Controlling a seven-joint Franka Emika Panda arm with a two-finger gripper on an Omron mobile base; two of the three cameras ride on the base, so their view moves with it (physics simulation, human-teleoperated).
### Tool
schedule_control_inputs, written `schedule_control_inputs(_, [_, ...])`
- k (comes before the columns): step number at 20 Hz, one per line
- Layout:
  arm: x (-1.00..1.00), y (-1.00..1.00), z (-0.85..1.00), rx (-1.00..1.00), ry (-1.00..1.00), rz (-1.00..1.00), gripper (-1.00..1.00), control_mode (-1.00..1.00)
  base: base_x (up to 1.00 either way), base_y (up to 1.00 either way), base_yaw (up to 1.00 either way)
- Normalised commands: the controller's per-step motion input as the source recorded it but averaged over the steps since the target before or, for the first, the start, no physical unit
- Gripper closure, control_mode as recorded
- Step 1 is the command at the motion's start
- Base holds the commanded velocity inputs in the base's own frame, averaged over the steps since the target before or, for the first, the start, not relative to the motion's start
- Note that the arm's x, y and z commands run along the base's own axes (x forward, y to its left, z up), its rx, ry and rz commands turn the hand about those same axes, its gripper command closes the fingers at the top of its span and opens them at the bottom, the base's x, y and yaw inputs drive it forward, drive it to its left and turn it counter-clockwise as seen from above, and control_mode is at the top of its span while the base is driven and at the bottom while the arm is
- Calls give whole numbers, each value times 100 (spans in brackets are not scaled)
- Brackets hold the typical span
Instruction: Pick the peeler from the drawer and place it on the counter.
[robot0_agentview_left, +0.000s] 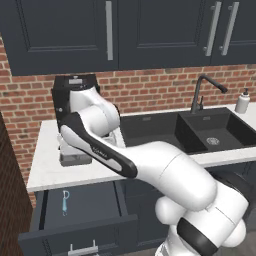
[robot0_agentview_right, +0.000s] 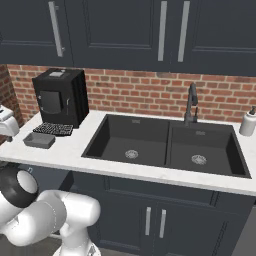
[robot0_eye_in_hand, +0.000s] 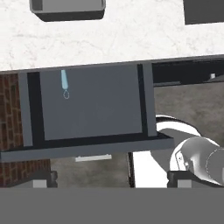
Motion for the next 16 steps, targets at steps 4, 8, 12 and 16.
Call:
schedule_control_inputs(4, [-4,18,-46,2,2,0,-100,-100,0,0,0])
schedule_control_inputs(8, [-10,2,-55,5,2,0,-100,-100,0,0,0])
schedule_control_inputs(12, [-1,3,-61,1,0,0,-100,-100,0,0,0])
schedule_control_inputs(16, [-4,0,-73,4,0,0,-100,-100,0,0,0])
